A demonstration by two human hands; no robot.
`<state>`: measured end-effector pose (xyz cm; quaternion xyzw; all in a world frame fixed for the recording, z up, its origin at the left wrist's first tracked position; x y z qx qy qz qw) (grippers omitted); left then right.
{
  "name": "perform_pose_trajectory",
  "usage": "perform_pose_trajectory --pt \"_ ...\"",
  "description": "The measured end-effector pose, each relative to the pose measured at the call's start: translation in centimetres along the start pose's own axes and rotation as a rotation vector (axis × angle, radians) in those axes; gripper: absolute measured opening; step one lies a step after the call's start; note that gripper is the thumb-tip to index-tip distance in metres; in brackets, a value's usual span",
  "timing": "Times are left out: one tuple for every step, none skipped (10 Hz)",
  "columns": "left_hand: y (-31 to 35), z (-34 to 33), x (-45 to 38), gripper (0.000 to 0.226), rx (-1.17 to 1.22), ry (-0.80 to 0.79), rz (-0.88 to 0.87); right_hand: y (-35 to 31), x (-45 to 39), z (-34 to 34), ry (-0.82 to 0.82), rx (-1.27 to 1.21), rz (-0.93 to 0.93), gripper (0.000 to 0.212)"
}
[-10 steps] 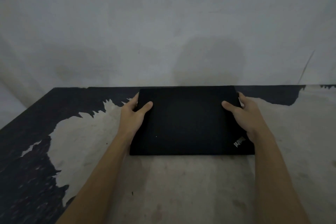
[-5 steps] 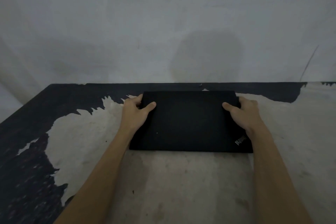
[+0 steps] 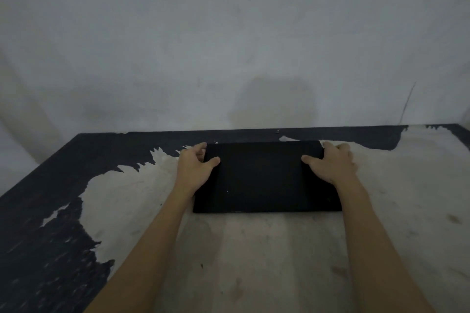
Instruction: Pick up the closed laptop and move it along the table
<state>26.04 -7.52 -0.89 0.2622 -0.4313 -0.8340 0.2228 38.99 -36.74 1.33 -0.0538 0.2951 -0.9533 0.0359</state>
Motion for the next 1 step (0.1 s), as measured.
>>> perform_pose_trajectory --pt "1.58 1.95 0.25 0.039 -0.048 0.126 -0.138 -2.37 1.66 1.12 0.164 -0.111 0.190 0.069"
Point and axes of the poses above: each hand's wrist, its own x-axis away from the middle knuckle, its own z-axis out of the back of the hand, y = z × x, the point moved 2 cm from there along -x, towards the middle knuckle, and after that the axes turned 1 degree about -z, right-handed, at the moved point
